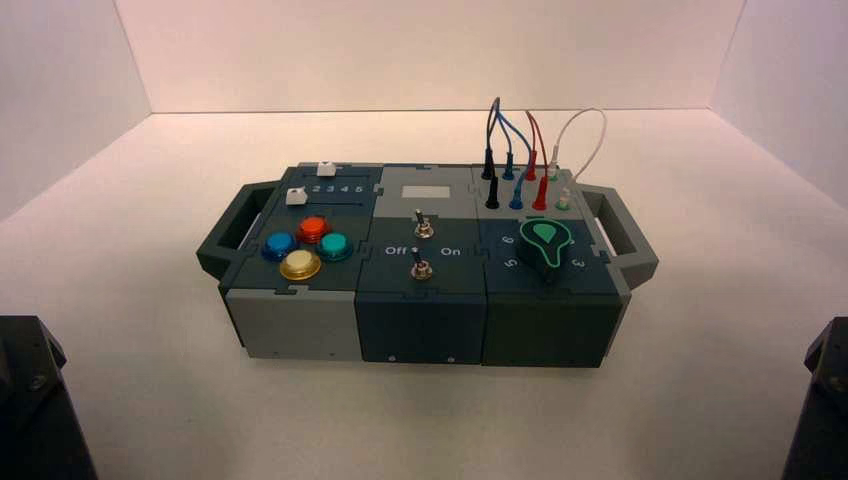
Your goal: Move the top slider to position 3.
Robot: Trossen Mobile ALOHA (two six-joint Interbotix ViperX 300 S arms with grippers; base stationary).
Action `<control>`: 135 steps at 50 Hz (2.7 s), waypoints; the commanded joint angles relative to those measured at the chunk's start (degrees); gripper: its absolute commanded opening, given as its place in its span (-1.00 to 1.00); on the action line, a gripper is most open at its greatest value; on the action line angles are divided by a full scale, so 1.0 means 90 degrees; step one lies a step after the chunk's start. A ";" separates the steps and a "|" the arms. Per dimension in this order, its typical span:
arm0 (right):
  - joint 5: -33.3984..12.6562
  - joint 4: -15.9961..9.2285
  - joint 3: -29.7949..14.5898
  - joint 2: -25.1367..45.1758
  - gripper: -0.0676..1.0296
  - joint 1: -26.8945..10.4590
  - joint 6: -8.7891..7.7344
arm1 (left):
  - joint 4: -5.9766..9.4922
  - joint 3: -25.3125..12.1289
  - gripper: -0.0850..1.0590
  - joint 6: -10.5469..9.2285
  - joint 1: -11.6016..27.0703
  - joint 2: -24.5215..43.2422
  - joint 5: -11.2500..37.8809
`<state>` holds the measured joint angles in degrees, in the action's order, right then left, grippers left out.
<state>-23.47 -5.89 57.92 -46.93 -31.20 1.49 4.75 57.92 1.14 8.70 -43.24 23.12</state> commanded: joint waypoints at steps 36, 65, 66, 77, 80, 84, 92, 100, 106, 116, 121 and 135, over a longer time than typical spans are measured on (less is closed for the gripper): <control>-0.0020 0.0029 -0.1699 0.3164 -0.92 -0.0703 -0.0127 | 0.0293 -0.1494 -0.91 -0.0127 0.1240 0.2891 0.0645; -0.0020 0.0029 -0.1992 0.3809 -0.92 -0.0781 -0.0186 | 0.0469 -0.2031 -0.91 -0.0127 0.1309 0.4658 0.0771; -0.0029 0.0029 -0.1992 0.3809 -0.92 -0.0781 -0.0186 | 0.0469 -0.2051 -0.91 -0.0117 0.1318 0.4687 0.0771; -0.0029 0.0029 -0.2002 0.3848 -0.92 -0.0781 -0.0176 | 0.0488 -0.2061 -0.91 -0.0127 0.1484 0.4863 0.0781; -0.0029 0.0029 -0.2002 0.3848 -0.92 -0.0781 -0.0176 | 0.0479 -0.2061 -0.91 -0.0127 0.1563 0.4893 0.0781; -0.0039 0.0029 -0.2002 0.3877 -0.92 -0.0781 -0.0176 | 0.0488 -0.2061 -0.91 -0.0117 0.1670 0.4922 0.0781; -0.0049 0.0029 -0.2012 0.3906 -0.92 -0.0781 -0.0176 | 0.0488 -0.2070 -0.91 -0.0117 0.1787 0.4980 0.0781; -0.0059 0.0039 -0.2012 0.3916 -0.92 -0.0771 -0.0176 | 0.0488 -0.2070 -0.91 -0.0117 0.1797 0.5088 0.0801; -0.0059 0.0039 -0.2012 0.3916 -0.92 -0.0771 -0.0176 | 0.0488 -0.2080 -0.91 -0.0107 0.1816 0.5156 0.0820; -0.0088 0.0039 -0.2031 0.3906 -0.92 -0.0762 -0.0176 | 0.0488 -0.2090 -0.91 -0.0117 0.1885 0.5195 0.0830; -0.0088 0.0039 -0.2041 0.3916 -0.92 -0.0752 -0.0176 | 0.0488 -0.2090 -0.91 -0.0107 0.1904 0.5195 0.0820; -0.0088 0.0039 -0.2041 0.3916 -0.92 -0.0752 -0.0176 | 0.0488 -0.2100 -0.91 -0.0107 0.1982 0.5205 0.0830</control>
<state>-24.52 -5.54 41.22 -11.07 -37.88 0.09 9.05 40.61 0.18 25.93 4.31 30.76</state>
